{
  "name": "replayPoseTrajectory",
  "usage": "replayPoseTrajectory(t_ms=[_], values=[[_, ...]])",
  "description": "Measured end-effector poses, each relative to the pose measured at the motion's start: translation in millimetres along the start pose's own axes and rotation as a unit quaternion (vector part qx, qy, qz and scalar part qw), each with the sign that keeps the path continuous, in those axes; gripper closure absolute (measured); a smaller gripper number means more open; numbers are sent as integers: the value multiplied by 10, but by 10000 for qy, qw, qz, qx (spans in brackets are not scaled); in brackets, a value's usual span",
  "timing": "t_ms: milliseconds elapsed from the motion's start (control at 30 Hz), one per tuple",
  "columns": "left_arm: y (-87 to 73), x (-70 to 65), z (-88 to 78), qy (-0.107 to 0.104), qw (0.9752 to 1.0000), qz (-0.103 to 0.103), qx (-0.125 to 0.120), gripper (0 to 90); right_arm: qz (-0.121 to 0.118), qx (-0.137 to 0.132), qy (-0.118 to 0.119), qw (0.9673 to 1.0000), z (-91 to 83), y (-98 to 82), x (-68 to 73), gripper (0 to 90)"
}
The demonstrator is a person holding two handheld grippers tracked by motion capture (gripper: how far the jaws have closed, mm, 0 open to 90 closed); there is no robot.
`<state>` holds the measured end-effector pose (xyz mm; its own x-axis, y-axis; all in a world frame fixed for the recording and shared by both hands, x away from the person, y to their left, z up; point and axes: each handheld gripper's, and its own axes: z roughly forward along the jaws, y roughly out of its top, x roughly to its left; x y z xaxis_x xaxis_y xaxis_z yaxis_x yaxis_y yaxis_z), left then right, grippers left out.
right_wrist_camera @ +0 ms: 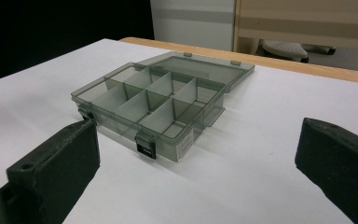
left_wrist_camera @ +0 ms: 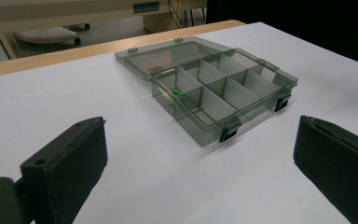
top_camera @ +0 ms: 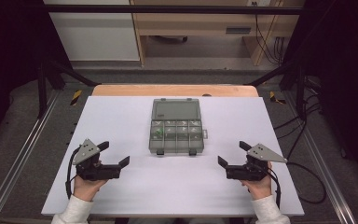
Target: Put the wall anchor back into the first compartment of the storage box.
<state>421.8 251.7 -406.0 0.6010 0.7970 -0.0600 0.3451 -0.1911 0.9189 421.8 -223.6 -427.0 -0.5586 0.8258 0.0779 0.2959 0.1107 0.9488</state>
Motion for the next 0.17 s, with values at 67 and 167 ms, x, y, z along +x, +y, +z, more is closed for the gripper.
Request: replayPoseTrajectory(t_ms=[67,167], values=[[-5,0,3,-9,10000,-5,0,24,21,-36,-13,10000,-15,-3,-1,3],[-5,0,-1,-3,10000,28,11,24,-22,-73,-2,10000,-40,2,-10,3]])
